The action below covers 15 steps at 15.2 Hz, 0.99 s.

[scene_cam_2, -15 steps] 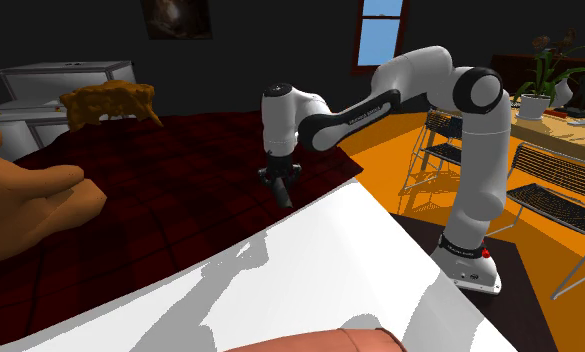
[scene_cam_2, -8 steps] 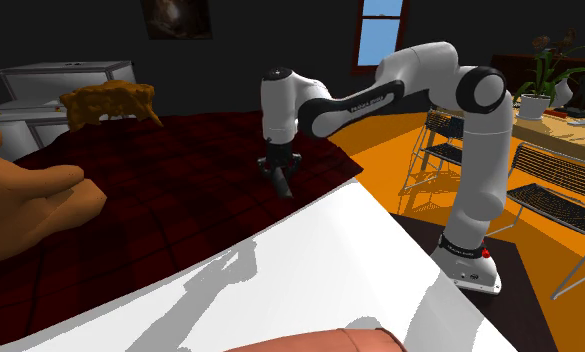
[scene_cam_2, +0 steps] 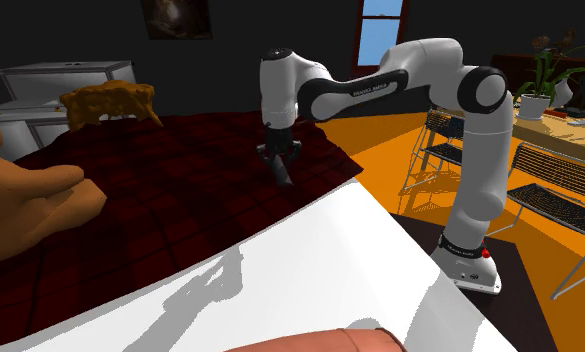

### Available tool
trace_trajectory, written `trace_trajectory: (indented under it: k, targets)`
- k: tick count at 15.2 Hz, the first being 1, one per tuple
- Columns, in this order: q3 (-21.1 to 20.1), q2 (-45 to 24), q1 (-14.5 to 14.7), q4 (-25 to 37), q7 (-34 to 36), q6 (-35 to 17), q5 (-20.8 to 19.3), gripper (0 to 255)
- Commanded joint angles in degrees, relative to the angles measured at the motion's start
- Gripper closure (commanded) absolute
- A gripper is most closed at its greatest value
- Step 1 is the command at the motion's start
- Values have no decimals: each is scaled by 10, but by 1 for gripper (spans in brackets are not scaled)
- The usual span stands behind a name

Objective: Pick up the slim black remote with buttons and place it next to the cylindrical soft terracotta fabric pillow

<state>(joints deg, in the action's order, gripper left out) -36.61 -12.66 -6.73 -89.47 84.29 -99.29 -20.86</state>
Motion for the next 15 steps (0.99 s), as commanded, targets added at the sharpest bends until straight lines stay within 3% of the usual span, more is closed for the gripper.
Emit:
trace_trajectory:
  k: [1, 15]
  targets:
    - [0, -1, 1, 16, -4, 16, 1, 255]
    - [-4, -30, 28, 161, -22, 135, -16, 255]
